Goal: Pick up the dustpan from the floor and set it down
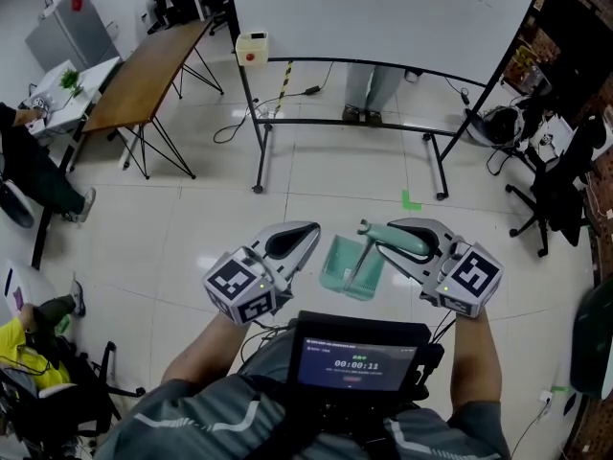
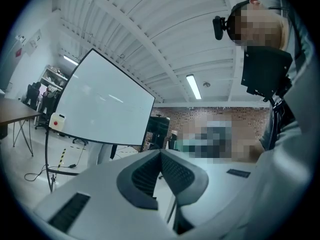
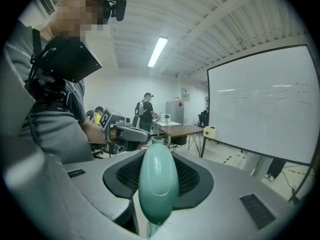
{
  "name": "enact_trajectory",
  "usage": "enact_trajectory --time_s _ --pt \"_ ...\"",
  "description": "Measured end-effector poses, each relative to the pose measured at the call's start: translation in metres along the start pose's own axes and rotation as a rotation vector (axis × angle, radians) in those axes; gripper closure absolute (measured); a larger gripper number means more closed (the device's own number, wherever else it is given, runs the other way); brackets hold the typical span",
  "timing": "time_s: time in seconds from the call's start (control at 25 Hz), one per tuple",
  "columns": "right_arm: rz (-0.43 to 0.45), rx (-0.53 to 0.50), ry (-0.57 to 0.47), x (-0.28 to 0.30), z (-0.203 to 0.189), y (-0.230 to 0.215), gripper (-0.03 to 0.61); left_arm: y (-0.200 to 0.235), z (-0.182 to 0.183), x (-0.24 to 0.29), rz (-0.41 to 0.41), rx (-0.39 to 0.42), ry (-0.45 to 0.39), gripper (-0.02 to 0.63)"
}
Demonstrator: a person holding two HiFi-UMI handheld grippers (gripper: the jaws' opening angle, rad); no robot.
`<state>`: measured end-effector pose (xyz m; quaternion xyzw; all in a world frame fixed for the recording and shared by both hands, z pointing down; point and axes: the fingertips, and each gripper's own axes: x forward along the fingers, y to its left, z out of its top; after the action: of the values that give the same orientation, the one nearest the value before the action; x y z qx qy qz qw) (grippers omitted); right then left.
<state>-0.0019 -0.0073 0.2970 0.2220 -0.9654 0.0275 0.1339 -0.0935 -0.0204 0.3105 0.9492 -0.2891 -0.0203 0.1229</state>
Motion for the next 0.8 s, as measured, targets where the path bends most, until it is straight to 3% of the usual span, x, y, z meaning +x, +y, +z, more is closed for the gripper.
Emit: enact_trajectory --time_s 0.36,0.6,0.8 --pt "-0.053 0.015 -0.004 0.066 0.001 -0.049 0.422 0.068 0.008 -0.012 -0.049 0.019 0.014 0.588" --pt "-0.009 -0.009 -0.019 0.085 0.0 -0.111 0.422 0.106 0.013 0.039 -0.042 0.045 0.018 0.588" --pt "0.068 -0.045 -0.004 0.096 -0.004 -0.179 0.422 0.152 0.023 0.109 0.033 0.026 0.002 0.588"
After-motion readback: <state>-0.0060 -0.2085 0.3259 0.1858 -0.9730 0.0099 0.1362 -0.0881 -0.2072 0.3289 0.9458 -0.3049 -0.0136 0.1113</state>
